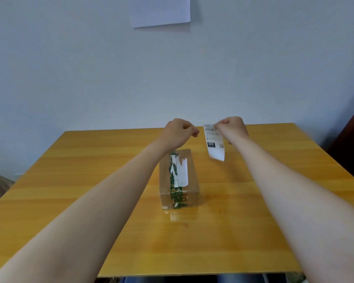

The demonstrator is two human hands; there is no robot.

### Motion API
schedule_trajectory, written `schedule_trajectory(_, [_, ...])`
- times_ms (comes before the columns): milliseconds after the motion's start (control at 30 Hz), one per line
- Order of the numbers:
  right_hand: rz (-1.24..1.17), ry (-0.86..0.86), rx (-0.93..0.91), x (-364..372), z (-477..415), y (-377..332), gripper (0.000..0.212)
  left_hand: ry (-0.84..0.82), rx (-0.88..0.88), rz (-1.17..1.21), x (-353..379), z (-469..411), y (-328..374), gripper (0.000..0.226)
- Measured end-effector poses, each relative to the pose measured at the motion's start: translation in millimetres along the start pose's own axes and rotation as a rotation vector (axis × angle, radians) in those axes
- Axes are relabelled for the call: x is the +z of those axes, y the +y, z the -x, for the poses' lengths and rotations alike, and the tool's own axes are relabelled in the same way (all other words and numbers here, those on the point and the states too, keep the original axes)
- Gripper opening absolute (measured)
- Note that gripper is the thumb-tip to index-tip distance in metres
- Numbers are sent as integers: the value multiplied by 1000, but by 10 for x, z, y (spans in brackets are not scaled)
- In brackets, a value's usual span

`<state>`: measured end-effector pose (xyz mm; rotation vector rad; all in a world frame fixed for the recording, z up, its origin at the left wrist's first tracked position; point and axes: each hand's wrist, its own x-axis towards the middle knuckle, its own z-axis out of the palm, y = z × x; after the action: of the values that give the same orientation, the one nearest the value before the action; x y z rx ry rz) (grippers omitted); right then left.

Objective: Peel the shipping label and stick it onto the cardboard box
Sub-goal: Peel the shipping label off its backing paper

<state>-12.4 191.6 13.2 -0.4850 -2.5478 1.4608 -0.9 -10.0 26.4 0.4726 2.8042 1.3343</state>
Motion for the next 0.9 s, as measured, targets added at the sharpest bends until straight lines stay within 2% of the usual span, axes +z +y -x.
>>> schedule_trajectory(100, [-223, -20, -90, -16, 148, -308, 6, 54, -2, 140, -46, 44, 107, 26])
schedule_trajectory(233, [-421, -112, -151, 4, 275, -556, 10, 140, -22, 349, -112, 74, 223, 26])
schedule_trajectory(367, [-537, -193, -204, 47, 378, -727, 6, 235, -19, 432, -200, 101, 290, 28])
schedule_trajectory(633, [-597, -276, -265, 110, 440, -863, 11, 329, 14, 573, -389, 167, 343, 26])
schedule_trajectory(900, [-610, -324, -241, 161, 425, -745, 18, 301, -19, 594, -433, 206, 310, 18])
